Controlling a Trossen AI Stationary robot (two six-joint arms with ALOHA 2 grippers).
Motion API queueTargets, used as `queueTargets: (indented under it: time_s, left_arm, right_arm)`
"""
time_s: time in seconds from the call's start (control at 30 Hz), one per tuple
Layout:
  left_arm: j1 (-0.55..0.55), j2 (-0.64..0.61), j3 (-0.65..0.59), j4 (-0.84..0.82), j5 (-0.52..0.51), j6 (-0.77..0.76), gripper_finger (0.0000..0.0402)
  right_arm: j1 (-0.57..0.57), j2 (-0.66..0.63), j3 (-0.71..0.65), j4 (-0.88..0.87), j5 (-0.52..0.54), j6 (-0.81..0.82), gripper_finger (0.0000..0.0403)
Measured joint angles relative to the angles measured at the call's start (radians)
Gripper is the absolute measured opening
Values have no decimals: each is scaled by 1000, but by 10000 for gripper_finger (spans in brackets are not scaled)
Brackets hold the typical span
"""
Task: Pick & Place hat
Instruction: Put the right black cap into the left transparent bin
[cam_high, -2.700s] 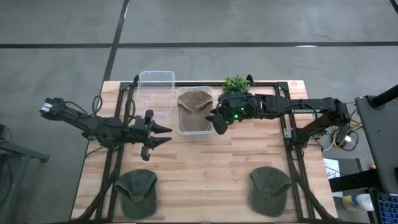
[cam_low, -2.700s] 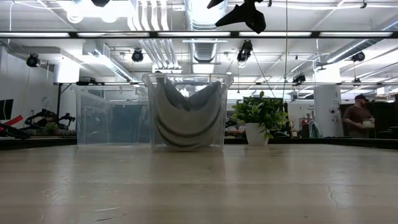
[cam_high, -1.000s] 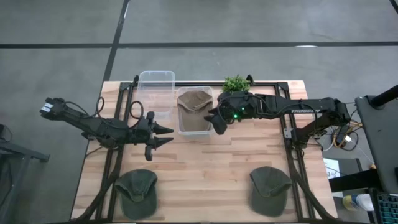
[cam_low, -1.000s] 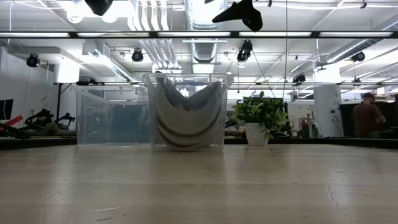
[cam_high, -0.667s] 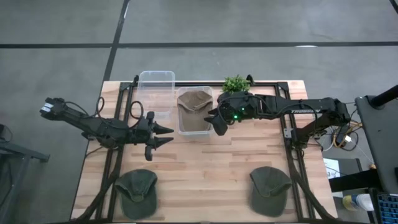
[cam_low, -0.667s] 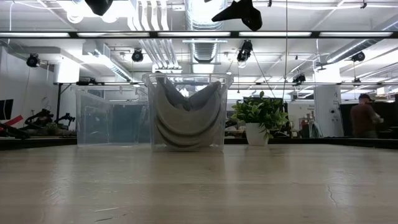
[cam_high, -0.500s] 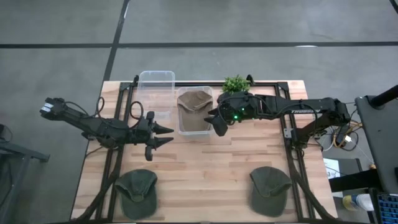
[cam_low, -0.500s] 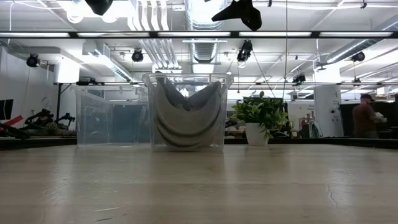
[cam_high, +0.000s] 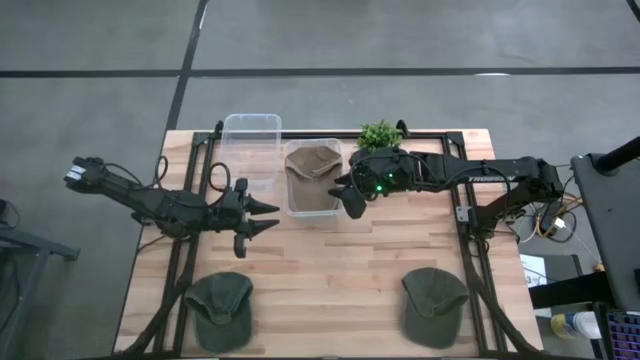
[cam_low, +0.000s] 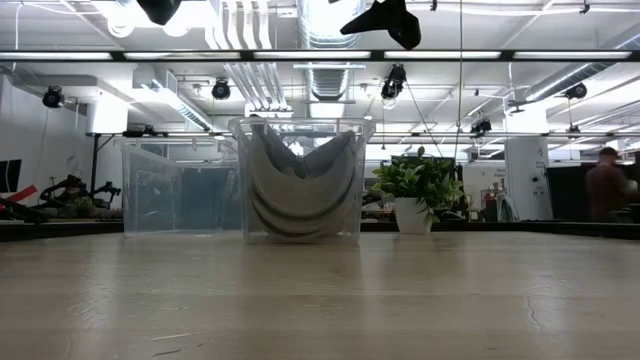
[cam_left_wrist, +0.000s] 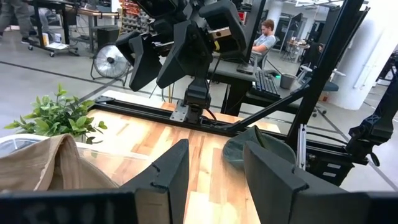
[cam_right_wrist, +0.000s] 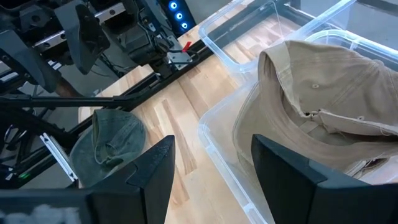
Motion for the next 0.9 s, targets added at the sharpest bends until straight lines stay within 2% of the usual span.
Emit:
queueTargets:
  time_s: [0.9]
  left_arm:
    - [2,1,-18,20,-9,-3,145]
  right_arm:
    - [16,0,0,-23,-1,30,205]
